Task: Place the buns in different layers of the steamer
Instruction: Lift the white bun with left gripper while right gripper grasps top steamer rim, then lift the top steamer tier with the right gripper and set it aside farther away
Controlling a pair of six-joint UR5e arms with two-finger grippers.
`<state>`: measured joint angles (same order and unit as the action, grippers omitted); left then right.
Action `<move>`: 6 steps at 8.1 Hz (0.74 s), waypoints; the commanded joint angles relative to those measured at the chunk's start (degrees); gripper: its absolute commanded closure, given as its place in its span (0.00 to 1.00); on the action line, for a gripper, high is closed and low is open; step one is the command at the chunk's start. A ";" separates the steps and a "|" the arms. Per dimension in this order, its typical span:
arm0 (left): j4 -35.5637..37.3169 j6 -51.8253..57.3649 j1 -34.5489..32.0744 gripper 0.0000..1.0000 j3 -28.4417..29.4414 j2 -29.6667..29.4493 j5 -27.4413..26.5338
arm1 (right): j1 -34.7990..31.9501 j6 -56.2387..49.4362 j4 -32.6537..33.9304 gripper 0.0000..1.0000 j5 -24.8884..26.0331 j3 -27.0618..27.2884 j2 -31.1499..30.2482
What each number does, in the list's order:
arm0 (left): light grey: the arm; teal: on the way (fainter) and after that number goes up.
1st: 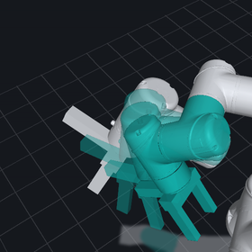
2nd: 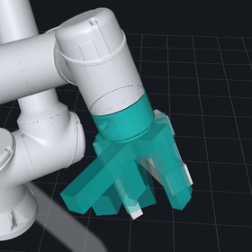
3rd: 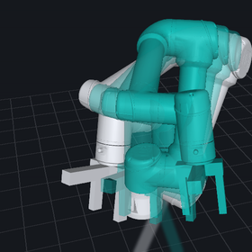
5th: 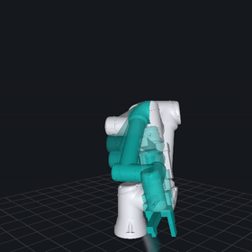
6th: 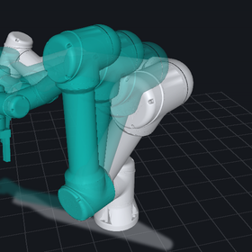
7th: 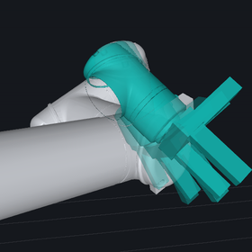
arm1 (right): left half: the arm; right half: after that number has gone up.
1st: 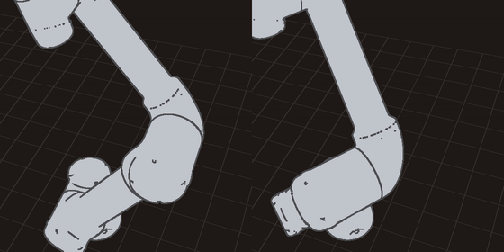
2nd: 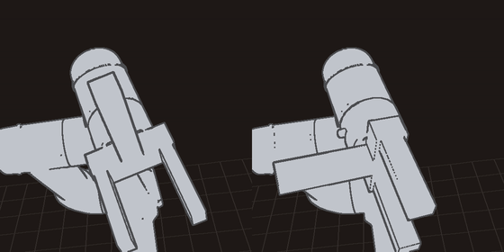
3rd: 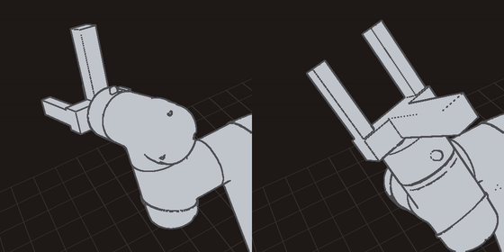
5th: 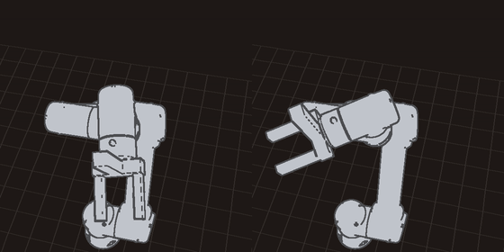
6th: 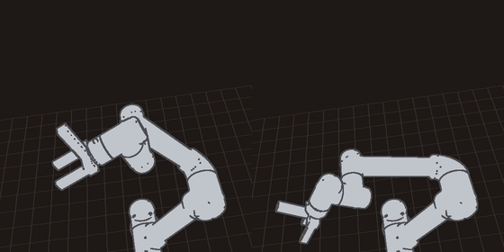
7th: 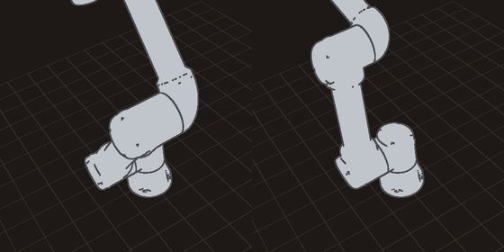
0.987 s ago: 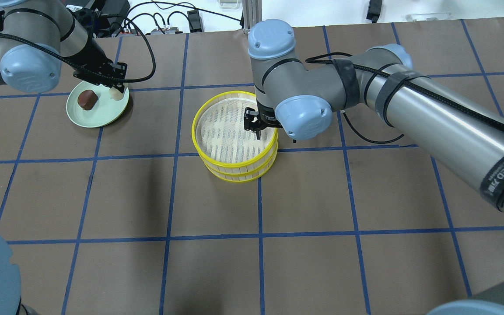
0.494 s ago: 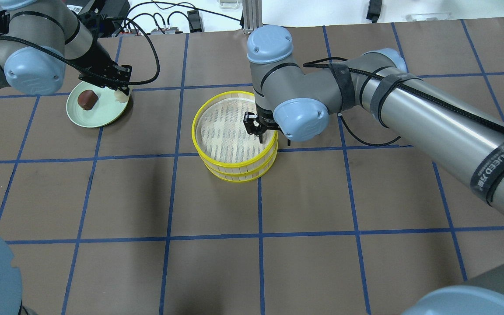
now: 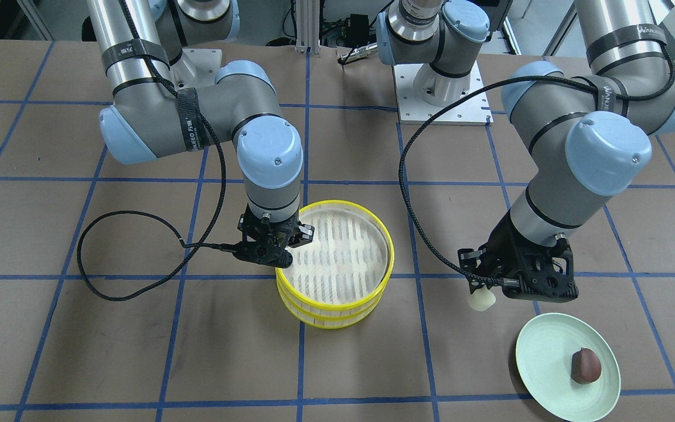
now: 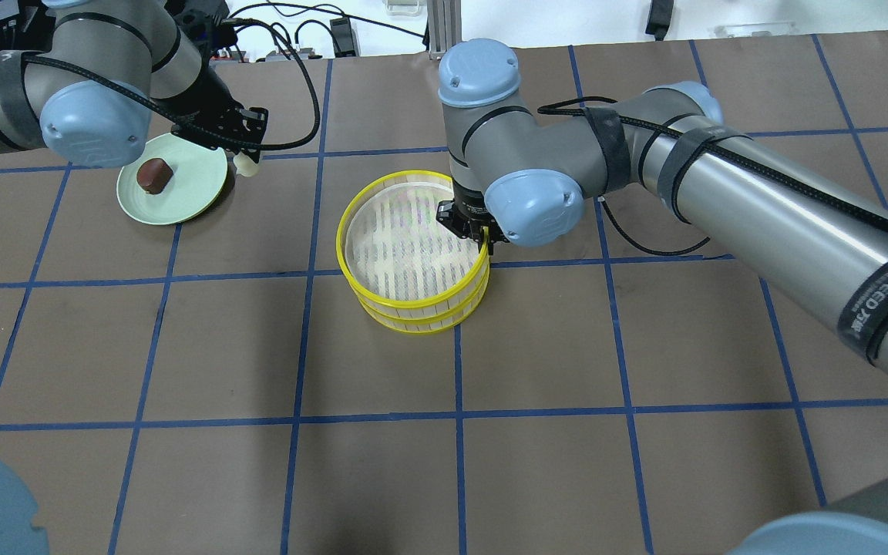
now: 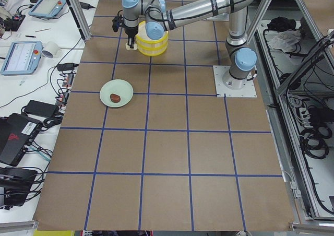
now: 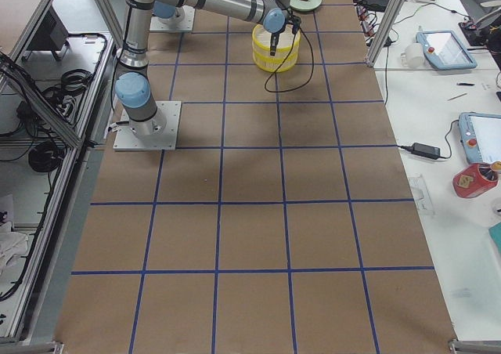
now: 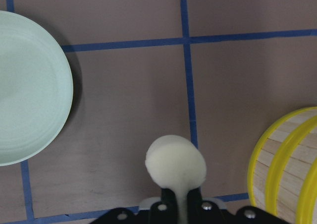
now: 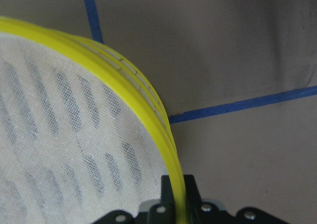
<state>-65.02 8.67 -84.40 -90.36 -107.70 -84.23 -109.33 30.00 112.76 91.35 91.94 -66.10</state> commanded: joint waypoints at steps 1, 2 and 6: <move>-0.02 -2.95 -2.17 1.00 0.01 0.82 -0.15 | 0.79 -0.03 -1.22 1.00 0.06 -0.27 -3.22; -0.02 -2.96 -2.43 1.00 0.01 1.26 -0.06 | 1.49 -0.29 -2.53 1.00 0.06 -0.35 -4.98; -0.99 -13.37 -9.70 1.00 -0.34 3.55 -0.06 | 10.25 -9.49 -11.30 1.00 -0.55 -0.35 -11.83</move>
<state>-65.88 1.36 -89.96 -90.41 -104.74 -84.29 -103.93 26.21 106.33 91.34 91.59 -74.57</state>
